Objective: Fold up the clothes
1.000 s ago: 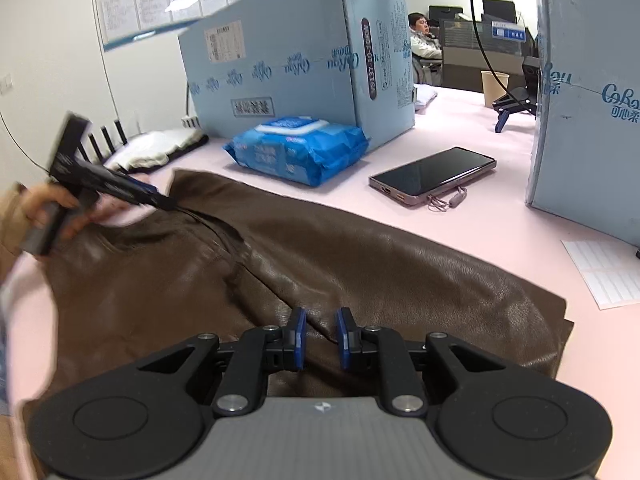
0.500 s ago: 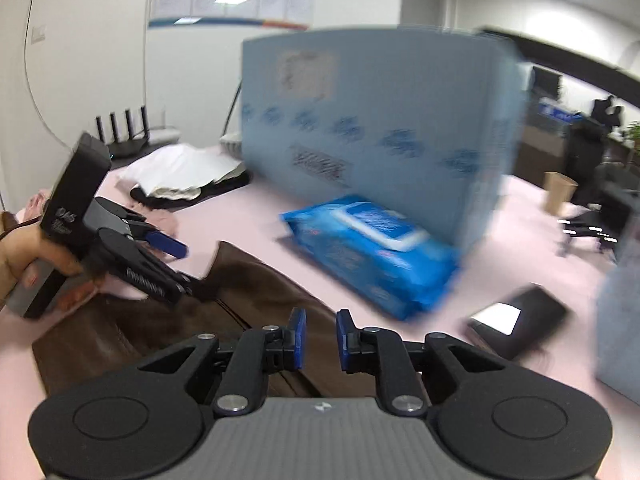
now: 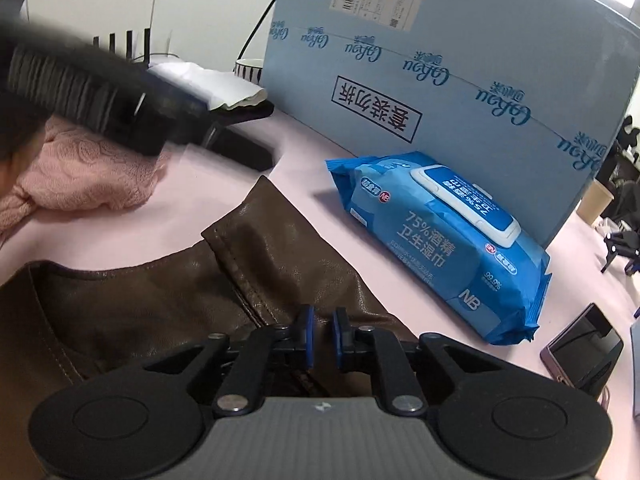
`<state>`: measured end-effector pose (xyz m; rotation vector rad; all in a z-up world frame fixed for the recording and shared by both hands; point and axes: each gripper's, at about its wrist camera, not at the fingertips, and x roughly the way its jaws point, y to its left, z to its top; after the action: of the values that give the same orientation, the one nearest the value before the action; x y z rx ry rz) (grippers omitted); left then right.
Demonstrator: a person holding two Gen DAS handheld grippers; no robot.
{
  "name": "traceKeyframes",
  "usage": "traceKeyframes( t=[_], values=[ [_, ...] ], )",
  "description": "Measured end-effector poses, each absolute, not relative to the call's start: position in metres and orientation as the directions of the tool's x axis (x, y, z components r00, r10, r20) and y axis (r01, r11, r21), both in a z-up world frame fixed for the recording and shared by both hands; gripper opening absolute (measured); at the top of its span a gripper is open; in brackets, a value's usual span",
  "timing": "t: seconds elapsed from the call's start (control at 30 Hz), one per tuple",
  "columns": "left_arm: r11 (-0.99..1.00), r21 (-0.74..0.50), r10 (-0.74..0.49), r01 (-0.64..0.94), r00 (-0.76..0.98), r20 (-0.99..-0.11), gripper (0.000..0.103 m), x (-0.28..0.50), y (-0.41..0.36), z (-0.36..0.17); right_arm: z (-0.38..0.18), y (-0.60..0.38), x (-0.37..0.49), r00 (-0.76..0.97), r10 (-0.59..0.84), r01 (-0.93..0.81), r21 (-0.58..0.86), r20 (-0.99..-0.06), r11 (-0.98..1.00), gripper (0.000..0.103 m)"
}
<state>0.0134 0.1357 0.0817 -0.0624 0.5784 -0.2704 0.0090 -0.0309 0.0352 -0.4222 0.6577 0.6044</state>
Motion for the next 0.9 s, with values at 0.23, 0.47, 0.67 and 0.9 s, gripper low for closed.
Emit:
traceKeyframes(
  t=[0.23,0.47,0.67,0.9],
  values=[
    [0.976,-0.113,-0.211,0.187,0.682,-0.7,0.087,0.054,0.141,0.026,0.039,-0.041,0.01,0.617,0.414,-0.647,-0.131,-0.67,0.751,0.013],
    [0.98,-0.056,-0.172,0.19,0.683,-0.71,0.099,0.059,0.133,0.025,0.072,-0.074,-0.007,0.631,0.444,-0.631,-0.089,-0.636,0.77,0.018],
    [0.979,-0.142,-0.202,0.144,0.714,-0.671,0.097,0.052,0.15,0.047,0.084,-0.115,-0.019,0.653,0.45,-0.584,-0.027,-0.61,0.811,0.026],
    [0.989,-0.07,-0.142,0.131,0.696,-0.704,0.101,0.06,0.134,0.017,0.061,-0.131,-0.008,0.624,0.435,-0.554,0.025,-0.649,0.832,0.026]
  ],
)
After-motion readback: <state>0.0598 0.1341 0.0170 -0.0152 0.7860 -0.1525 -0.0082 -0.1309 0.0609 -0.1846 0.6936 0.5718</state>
